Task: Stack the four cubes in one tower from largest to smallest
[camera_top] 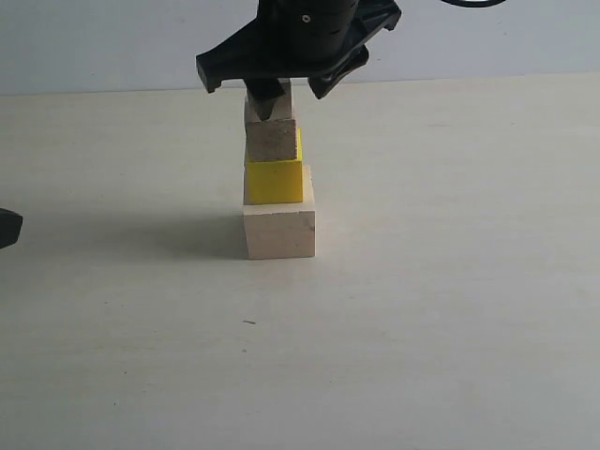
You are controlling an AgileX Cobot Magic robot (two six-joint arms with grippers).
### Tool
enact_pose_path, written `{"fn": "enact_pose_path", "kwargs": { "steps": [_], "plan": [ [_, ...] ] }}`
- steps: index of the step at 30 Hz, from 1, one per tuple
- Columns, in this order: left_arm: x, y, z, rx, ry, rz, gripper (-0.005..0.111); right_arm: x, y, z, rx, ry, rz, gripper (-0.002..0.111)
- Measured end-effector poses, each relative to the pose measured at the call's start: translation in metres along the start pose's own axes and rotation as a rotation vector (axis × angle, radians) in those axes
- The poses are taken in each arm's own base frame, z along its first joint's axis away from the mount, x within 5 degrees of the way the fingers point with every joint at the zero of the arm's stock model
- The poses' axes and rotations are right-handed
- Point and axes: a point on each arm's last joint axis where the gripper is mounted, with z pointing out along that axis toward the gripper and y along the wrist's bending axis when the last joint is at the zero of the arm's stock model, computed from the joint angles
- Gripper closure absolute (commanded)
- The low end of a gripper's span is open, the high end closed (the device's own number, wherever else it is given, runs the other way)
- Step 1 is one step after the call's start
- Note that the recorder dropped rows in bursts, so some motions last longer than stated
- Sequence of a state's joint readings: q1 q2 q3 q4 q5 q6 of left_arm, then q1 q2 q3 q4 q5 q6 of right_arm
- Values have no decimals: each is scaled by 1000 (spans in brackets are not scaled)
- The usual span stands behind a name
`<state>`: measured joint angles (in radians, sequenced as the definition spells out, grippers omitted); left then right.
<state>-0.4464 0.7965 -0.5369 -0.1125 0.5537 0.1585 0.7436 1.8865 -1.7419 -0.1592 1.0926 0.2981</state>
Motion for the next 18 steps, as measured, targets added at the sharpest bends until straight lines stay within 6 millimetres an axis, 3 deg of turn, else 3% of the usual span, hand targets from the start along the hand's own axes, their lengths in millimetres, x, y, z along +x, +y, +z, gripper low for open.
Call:
{"fn": "enact_pose_path", "kwargs": {
  "steps": [18],
  "plan": [
    [0,0,0,0,0,0,107,-2,1,0,-7,-17,1,50]
  ]
}}
